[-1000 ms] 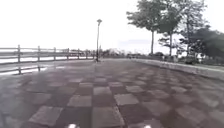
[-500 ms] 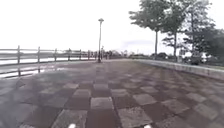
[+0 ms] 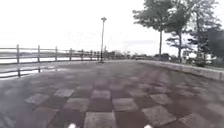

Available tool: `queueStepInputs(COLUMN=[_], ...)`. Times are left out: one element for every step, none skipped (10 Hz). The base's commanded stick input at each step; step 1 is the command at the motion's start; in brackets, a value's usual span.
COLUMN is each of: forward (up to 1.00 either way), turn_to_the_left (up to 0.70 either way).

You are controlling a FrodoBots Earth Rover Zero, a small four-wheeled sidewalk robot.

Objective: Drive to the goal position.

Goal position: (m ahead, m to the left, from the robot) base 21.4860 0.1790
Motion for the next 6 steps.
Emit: queueStepInputs(forward=[0.85,0.85,0.85,0.85,0.85,0.85], turn_to_the_left=[0.01,0.01,0.01,0.01,0.01,0.01])
